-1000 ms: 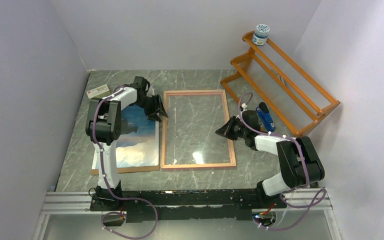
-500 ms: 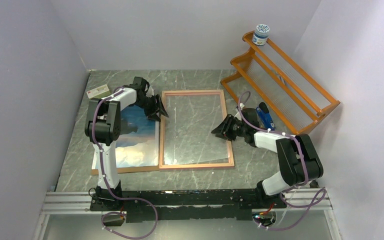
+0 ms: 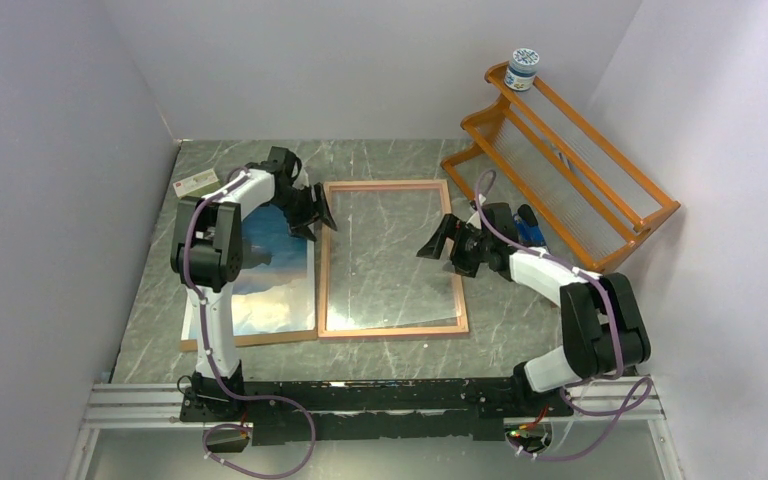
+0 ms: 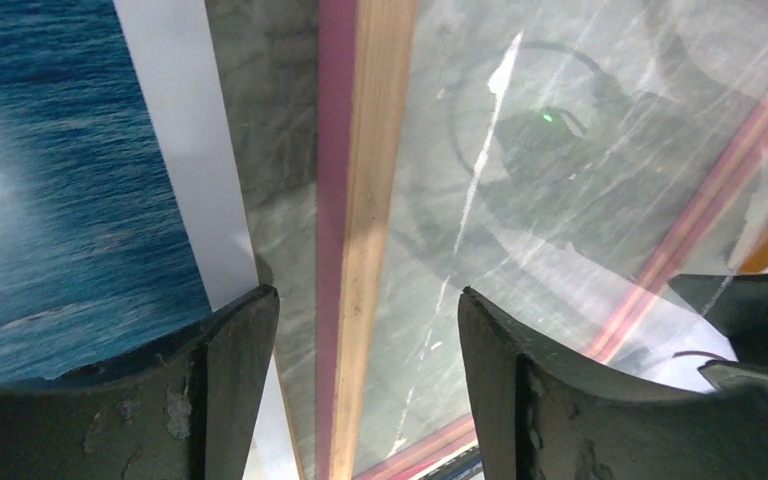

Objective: Put the photo into the frame
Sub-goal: Place the photo frame item in the photo frame, then move the photo frame to the center of the board.

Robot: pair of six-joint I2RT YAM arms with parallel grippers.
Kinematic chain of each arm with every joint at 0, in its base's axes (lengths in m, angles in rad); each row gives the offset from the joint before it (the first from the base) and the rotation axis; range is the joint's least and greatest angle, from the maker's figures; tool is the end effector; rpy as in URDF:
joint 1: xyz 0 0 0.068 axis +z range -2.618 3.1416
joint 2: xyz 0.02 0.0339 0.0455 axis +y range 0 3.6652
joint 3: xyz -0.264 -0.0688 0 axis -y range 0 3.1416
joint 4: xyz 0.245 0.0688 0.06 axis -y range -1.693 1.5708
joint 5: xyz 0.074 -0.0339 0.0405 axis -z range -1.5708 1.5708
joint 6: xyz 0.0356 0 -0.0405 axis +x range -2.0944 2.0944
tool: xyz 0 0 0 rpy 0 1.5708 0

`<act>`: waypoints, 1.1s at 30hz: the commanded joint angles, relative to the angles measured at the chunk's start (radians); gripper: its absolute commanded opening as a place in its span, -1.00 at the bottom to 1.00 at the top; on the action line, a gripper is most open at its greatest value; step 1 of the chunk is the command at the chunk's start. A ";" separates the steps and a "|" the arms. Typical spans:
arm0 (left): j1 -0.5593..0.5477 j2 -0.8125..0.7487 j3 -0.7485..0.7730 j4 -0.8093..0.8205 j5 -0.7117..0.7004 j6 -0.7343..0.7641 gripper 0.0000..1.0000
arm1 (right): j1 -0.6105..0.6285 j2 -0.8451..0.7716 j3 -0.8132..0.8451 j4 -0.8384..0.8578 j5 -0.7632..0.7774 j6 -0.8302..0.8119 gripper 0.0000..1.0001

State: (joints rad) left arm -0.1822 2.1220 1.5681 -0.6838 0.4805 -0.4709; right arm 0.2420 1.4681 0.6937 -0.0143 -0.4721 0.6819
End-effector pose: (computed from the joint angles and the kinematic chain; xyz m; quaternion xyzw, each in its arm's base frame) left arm 0.4226 -0.0946 0.1608 -0.0987 0.9536 -0.2739 0.0772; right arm 0.2724 0.0839 0.1727 0.1091 0.8967 0.3587 0.2354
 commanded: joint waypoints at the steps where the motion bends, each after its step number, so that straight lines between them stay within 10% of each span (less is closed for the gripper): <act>1: 0.003 -0.061 0.048 -0.091 -0.098 0.043 0.46 | 0.002 -0.056 0.074 -0.174 0.126 -0.079 0.89; 20: -0.013 -0.108 -0.107 -0.017 0.014 -0.045 0.64 | 0.000 -0.162 0.077 -0.317 0.373 -0.063 0.91; 33: -0.086 -0.075 -0.150 0.027 0.051 -0.109 0.12 | 0.002 -0.117 0.125 -0.304 0.308 -0.028 0.72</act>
State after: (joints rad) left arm -0.2535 2.0525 1.4525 -0.7074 0.4728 -0.5438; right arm 0.2428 1.3540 0.7685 -0.3431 -0.1413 0.6304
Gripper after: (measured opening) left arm 0.581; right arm 0.872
